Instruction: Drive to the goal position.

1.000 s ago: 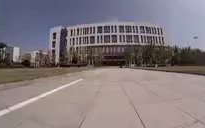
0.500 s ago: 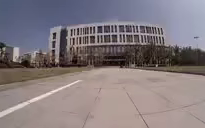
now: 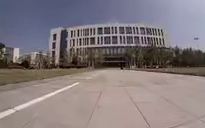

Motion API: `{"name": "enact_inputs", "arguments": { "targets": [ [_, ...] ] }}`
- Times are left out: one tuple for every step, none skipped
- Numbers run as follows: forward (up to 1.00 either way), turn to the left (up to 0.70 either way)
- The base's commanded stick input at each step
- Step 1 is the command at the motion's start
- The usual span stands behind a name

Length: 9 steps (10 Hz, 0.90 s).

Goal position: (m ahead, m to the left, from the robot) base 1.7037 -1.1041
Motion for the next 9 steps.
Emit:
{"name": "enact_inputs", "arguments": {
  "targets": [
    [0.62,0.0],
    [0.58,0.0],
    [0.56,0.0],
    [0.55,0.0],
    [0.54,0.0],
    [0.54,0.0],
    [0.54,0.0],
    [0.55,0.0],
    [0.57,0.0]
  ]
}}
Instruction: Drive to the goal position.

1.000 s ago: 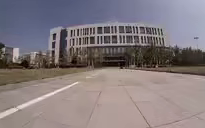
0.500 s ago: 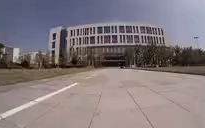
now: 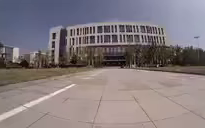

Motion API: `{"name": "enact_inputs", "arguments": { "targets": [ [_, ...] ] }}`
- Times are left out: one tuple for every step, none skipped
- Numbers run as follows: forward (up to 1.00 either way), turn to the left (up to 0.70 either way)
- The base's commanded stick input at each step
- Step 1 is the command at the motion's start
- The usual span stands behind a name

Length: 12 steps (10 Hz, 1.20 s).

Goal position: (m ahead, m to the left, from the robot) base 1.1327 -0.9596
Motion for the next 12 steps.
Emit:
{"name": "enact_inputs", "arguments": {
  "targets": [
    [0.58,0.0],
    [0.59,0.0],
    [0.58,0.0],
    [0.58,0.0],
    [0.59,0.0],
    [0.65,0.0],
    [0.68,0.0],
    [0.69,0.0],
    [0.58,0.0],
    [0.39,0.0],
    [0.27,0.0],
    [0.2,0.0]
  ]
}}
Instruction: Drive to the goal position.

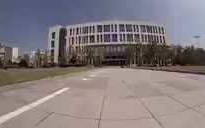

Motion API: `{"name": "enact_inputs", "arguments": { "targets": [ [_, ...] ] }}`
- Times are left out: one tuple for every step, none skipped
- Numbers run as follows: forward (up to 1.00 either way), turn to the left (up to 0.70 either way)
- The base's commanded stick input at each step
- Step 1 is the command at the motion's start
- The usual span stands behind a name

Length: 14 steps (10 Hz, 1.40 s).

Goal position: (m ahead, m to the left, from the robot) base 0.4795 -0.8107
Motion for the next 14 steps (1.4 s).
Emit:
{"name": "enact_inputs", "arguments": {
  "targets": [
    [0.13,0.0],
    [0.1,0.0],
    [0.07,0.0],
    [0.08,0.0],
    [0.08,0.0],
    [0.09,0.0],
    [0.1,0.0],
    [0.1,0.0],
    [0.11,0.0],
    [0.13,0.0],
    [0.12,0.0],
    [0.11,0.0],
    [0.24,0.0],
    [0.6,0.0]
  ]
}}
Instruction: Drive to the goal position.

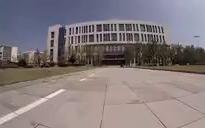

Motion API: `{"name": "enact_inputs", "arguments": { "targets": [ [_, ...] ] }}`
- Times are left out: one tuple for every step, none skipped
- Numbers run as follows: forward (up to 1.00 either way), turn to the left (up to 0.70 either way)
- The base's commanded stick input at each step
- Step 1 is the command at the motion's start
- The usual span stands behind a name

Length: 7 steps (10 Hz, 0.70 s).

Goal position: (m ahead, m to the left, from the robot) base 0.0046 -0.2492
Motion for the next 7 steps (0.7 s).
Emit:
{"name": "enact_inputs", "arguments": {
  "targets": [
    [0.69,0.0],
    [0.7,0.0],
    [0.7,0.0],
    [0.7,0.0],
    [0.7,0.17],
    [0.7,0.35],
    [0.7,0.35]
  ]
}}
